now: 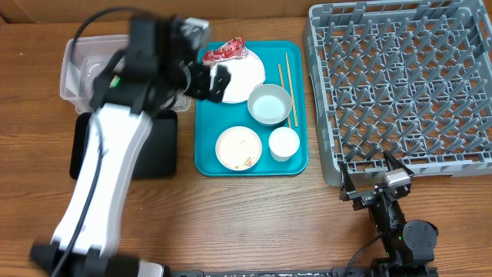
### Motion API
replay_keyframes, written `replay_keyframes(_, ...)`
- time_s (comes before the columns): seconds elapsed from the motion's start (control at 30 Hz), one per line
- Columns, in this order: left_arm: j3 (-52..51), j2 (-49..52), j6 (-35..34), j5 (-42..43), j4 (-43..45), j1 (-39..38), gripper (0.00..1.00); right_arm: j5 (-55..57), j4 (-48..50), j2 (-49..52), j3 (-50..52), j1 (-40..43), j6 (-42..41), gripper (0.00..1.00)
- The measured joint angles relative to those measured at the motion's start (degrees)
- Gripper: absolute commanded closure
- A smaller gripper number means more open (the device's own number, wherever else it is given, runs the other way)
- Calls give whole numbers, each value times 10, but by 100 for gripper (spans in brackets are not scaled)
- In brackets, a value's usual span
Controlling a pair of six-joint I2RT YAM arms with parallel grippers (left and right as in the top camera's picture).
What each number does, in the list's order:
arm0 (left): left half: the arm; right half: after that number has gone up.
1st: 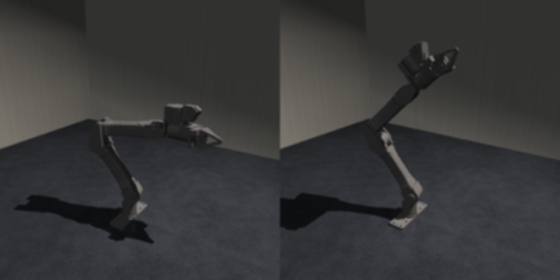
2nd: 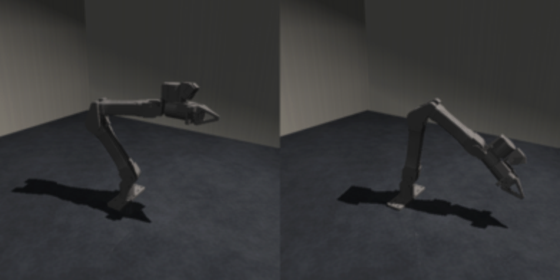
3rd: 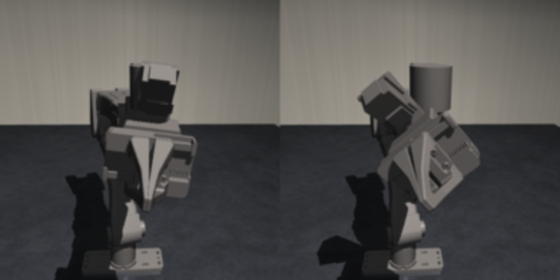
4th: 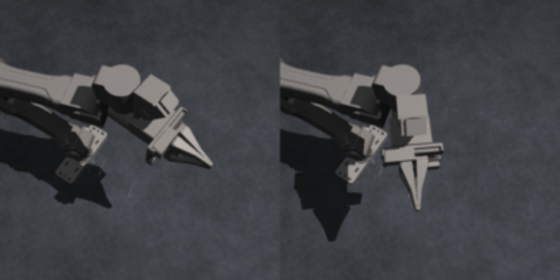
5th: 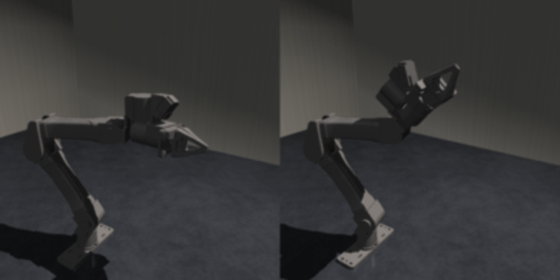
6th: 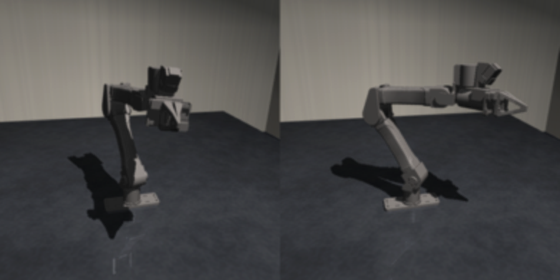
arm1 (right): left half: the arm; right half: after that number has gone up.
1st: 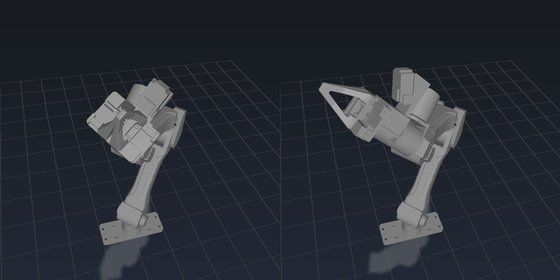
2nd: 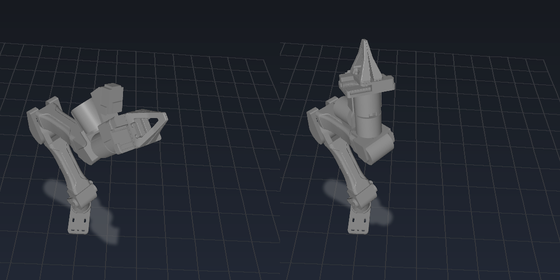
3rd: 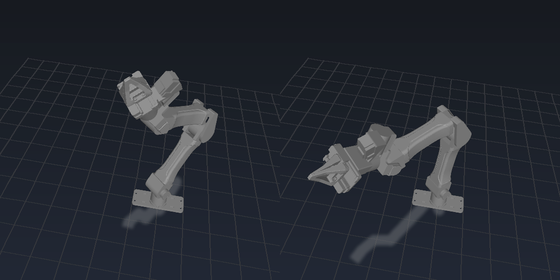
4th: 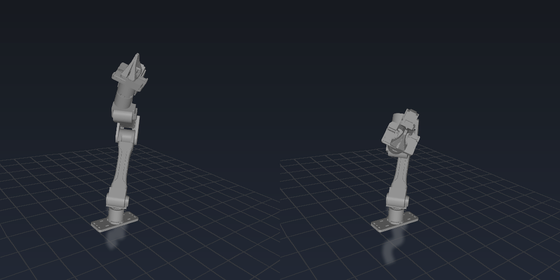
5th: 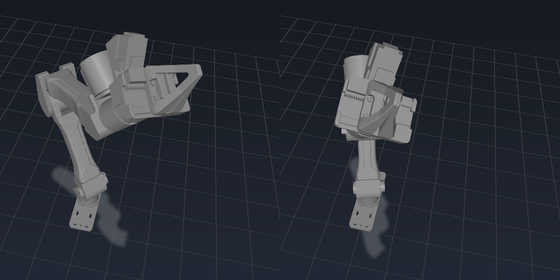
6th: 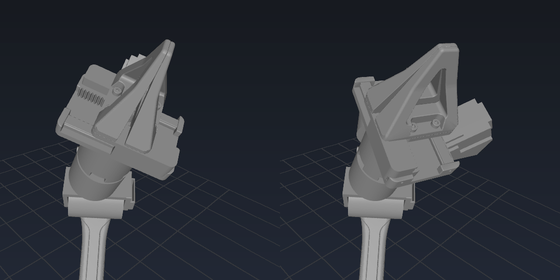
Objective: Sort waste into correct bins and load items into the dishwasher
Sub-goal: 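Reach the left gripper to the white plate and grasp the crumpled tissue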
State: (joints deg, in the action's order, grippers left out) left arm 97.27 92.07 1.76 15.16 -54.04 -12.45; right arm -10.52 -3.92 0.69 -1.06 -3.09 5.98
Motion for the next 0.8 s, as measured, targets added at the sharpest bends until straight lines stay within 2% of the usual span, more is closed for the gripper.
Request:
replay_keyframes(0.13, 85, 98, 32, -4, -11, -16, 0, 0, 0, 0, 0, 0, 0, 0)
replay_keyframes(0.37, 99, 189, 43, 17, 53, -19, 0, 0, 0, 0, 0, 0, 0, 0)
replay_keyframes(0.8, 100, 342, -111, -139, 143, -58, 0, 0, 0, 0, 0, 0, 0, 0)
